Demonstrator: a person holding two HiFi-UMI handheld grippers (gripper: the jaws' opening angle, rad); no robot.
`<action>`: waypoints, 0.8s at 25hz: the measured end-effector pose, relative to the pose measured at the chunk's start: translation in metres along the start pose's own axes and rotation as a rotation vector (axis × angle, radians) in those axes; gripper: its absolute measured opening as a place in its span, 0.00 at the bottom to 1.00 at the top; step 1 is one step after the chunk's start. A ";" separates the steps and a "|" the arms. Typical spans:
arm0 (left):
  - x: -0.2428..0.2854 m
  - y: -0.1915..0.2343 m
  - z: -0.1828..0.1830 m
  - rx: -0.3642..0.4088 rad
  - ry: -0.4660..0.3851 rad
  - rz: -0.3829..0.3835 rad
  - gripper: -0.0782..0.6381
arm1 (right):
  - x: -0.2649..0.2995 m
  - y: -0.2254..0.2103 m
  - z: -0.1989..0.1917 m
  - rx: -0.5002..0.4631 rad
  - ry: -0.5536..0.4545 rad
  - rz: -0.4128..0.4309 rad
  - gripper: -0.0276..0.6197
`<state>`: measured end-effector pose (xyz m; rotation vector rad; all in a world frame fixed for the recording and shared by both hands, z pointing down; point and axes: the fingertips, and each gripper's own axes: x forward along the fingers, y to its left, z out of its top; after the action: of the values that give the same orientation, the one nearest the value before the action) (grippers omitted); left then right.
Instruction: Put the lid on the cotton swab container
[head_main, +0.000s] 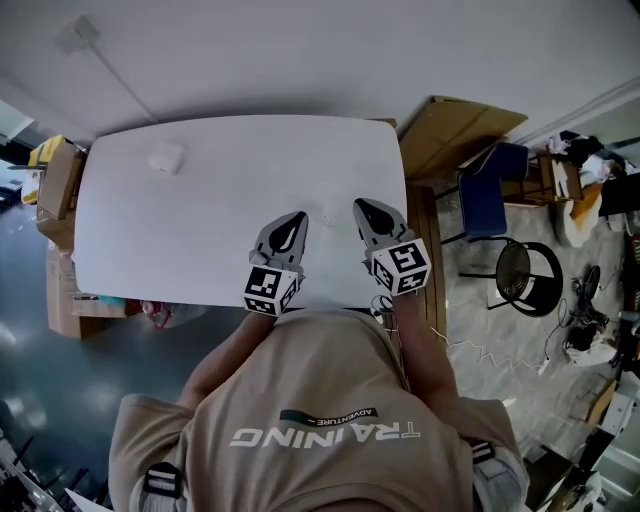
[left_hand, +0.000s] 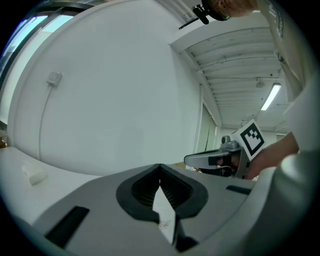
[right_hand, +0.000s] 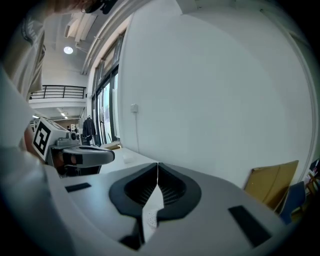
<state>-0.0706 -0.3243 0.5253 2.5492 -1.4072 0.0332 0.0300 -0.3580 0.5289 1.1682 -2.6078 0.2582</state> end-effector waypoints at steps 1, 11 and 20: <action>0.002 0.001 0.000 0.001 0.000 -0.007 0.13 | 0.007 -0.004 -0.003 0.003 0.020 0.001 0.07; 0.000 0.015 -0.006 -0.021 0.008 0.036 0.13 | 0.083 -0.032 -0.066 -0.032 0.285 0.072 0.07; 0.004 0.027 -0.008 -0.031 0.016 0.071 0.13 | 0.106 -0.032 -0.092 0.001 0.420 0.151 0.07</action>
<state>-0.0901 -0.3394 0.5390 2.4687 -1.4802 0.0431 0.0025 -0.4282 0.6515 0.8113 -2.3209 0.4785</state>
